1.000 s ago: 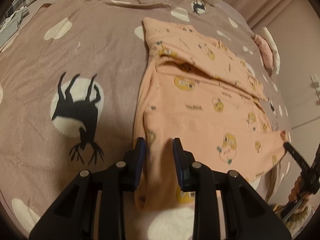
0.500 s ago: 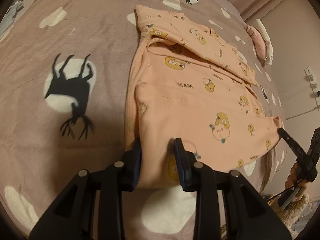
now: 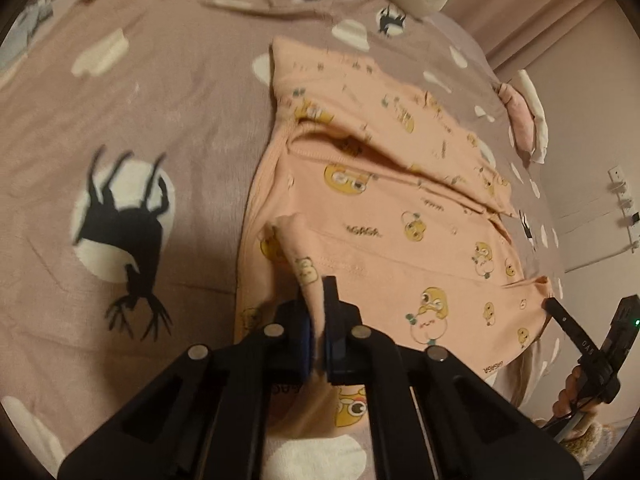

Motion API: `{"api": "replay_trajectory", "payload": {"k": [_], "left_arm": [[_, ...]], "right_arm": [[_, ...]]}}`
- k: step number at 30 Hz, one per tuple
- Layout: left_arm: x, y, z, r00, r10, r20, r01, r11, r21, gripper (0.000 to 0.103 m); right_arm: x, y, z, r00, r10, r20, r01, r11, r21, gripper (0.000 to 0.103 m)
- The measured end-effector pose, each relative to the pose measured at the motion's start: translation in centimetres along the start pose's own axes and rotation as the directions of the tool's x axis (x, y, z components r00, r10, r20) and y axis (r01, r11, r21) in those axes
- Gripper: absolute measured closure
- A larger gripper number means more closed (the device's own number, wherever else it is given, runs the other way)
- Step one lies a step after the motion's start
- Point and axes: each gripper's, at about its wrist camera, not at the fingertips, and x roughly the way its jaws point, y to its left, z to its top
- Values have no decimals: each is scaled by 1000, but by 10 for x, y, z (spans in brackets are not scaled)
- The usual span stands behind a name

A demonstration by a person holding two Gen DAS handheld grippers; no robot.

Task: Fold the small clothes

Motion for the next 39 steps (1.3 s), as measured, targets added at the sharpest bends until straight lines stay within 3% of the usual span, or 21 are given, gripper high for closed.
{"api": "replay_trajectory", "payload": {"k": [6, 11, 15, 18, 23, 25, 27, 30, 33, 39], "left_arm": [[-38, -20, 9, 991, 34, 127, -42, 997, 62, 101], [-67, -38, 20, 975, 27, 222, -52, 992, 111, 101], [-79, -46, 26, 967, 6, 256, -41, 990, 134, 101], [-72, -46, 29, 975, 14, 221, -49, 987, 154, 101], [-47, -15, 26, 995, 19, 94, -24, 998, 58, 99], [-36, -6, 25, 998, 18, 53, -20, 1000, 25, 92], [-25, 1, 23, 1000, 7, 13, -7, 1000, 0, 75], [-14, 3, 22, 1000, 1, -27, -2, 1000, -13, 63], [-1, 8, 21, 996, 4, -84, -7, 999, -34, 63], [20, 8, 21, 986, -68, -155, 61, 997, -47, 65]], "right_arm": [[-13, 4, 14, 998, 36, 55, -36, 999, 1, 99], [-23, 12, 30, 993, 49, 103, -47, 999, -20, 99], [-26, 18, 40, 990, 69, 124, -66, 997, -32, 99], [-27, 23, 44, 989, 59, 135, -53, 998, -44, 99], [-22, 20, 38, 993, 33, 113, -30, 999, -31, 99], [-19, 13, 33, 995, 13, 99, -13, 1000, -7, 99], [-15, 2, 28, 997, 19, 77, -21, 999, 28, 99], [-9, -9, 19, 999, 15, 40, -18, 998, 67, 99], [-6, -14, 11, 1000, 7, 16, -8, 997, 79, 99], [-2, -12, 8, 1000, -1, 2, 1, 997, 76, 99]]}}
